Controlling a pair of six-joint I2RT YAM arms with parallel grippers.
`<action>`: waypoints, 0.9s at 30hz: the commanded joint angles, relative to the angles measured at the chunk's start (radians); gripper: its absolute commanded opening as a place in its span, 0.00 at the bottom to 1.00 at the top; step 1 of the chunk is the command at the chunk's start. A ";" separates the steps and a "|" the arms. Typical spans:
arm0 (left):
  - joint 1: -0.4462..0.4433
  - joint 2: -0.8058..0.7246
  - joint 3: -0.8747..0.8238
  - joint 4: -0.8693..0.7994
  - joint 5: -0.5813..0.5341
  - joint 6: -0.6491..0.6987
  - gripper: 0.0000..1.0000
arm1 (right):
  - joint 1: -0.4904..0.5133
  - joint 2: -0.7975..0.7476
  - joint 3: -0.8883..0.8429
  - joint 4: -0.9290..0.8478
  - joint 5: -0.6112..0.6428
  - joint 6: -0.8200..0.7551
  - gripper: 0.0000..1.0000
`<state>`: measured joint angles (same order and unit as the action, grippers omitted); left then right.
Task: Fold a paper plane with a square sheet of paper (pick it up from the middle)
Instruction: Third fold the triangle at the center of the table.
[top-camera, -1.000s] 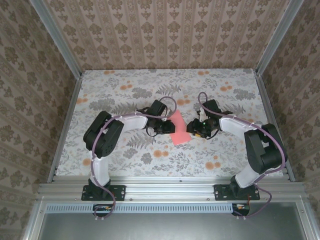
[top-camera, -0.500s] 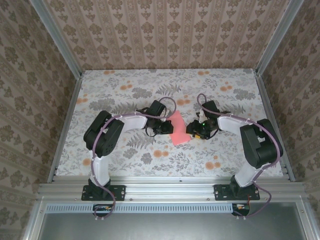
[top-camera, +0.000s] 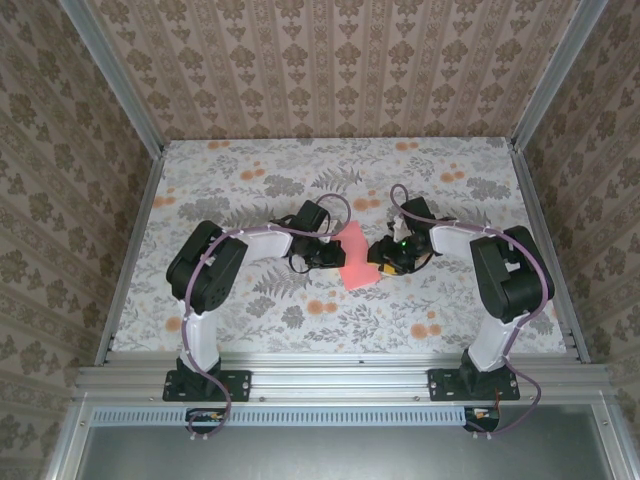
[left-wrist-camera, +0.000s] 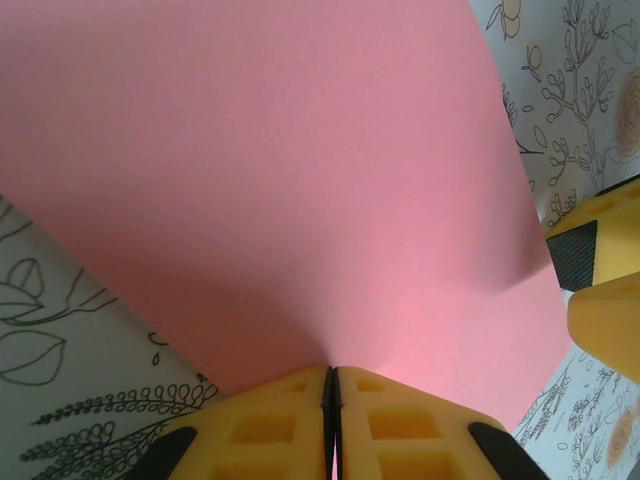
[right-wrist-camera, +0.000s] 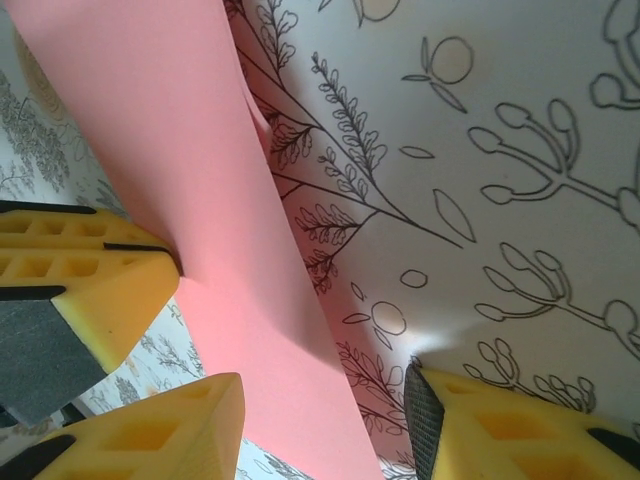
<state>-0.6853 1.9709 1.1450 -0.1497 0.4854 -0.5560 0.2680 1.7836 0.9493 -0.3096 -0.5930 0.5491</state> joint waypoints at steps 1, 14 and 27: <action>0.011 0.053 -0.040 -0.038 -0.036 0.022 0.11 | 0.001 0.003 0.016 0.012 -0.077 -0.013 0.48; 0.017 0.049 -0.041 -0.037 -0.020 0.024 0.11 | -0.001 -0.066 -0.018 0.015 -0.130 0.010 0.44; 0.021 0.051 -0.039 -0.040 -0.012 0.028 0.11 | -0.003 -0.072 -0.005 0.010 -0.152 0.022 0.34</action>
<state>-0.6724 1.9751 1.1381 -0.1345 0.5194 -0.5556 0.2680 1.7321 0.9451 -0.2935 -0.7158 0.5617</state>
